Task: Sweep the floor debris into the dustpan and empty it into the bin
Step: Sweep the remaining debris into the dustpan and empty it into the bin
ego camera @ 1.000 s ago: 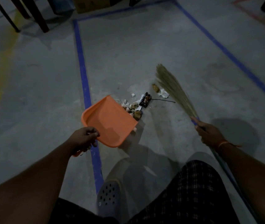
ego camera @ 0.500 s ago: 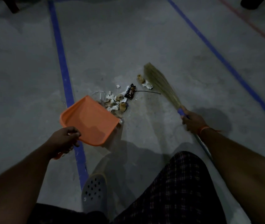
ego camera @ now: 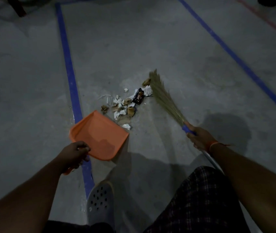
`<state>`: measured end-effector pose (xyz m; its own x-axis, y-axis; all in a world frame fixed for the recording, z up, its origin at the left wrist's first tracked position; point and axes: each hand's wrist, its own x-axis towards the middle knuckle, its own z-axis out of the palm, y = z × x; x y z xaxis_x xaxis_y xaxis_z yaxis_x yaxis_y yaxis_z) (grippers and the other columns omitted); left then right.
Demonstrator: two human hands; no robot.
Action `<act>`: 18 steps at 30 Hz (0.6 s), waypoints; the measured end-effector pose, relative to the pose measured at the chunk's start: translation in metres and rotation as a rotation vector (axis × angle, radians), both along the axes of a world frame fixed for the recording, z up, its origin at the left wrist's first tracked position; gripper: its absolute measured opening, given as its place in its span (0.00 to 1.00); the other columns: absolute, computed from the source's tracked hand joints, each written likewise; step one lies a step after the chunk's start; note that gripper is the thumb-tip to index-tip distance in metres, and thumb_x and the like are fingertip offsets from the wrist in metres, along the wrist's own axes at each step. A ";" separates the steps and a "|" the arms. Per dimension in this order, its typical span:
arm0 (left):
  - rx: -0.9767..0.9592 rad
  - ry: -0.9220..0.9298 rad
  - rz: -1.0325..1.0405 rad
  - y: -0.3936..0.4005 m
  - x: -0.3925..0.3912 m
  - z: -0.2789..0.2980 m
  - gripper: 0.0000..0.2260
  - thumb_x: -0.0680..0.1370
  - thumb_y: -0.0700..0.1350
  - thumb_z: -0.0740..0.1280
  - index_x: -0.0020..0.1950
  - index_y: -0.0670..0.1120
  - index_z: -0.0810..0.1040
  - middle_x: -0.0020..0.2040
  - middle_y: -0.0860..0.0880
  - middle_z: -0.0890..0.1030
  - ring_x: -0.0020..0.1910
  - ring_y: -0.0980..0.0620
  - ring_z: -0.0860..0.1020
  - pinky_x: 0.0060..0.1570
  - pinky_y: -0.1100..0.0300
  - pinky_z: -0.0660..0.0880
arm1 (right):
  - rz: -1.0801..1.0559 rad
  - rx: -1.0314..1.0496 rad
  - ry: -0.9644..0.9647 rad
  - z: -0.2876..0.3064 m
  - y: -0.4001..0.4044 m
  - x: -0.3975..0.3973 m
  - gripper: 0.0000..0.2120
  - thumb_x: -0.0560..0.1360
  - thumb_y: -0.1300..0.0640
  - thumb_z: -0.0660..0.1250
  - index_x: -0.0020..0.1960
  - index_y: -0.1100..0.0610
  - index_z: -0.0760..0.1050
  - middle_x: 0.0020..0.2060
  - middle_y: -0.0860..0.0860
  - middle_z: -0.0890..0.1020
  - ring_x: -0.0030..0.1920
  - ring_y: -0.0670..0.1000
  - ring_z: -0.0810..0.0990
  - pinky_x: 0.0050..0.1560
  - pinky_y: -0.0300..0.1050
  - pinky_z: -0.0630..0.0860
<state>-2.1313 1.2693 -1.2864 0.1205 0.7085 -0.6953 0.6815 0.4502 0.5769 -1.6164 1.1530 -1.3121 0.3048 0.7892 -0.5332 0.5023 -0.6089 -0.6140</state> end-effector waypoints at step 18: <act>0.021 -0.074 0.053 0.024 0.035 -0.026 0.07 0.84 0.46 0.64 0.52 0.43 0.78 0.41 0.39 0.84 0.31 0.47 0.74 0.30 0.59 0.70 | 0.684 0.125 -0.235 0.009 -0.049 -0.029 0.30 0.73 0.37 0.52 0.68 0.21 0.38 0.62 0.55 0.79 0.57 0.56 0.79 0.60 0.52 0.74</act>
<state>-2.0959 1.2931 -1.3128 0.1324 0.7298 -0.6707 0.6122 0.4719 0.6344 -1.6451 1.1040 -1.3029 -0.1825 0.8948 -0.4075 0.8717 -0.0444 -0.4881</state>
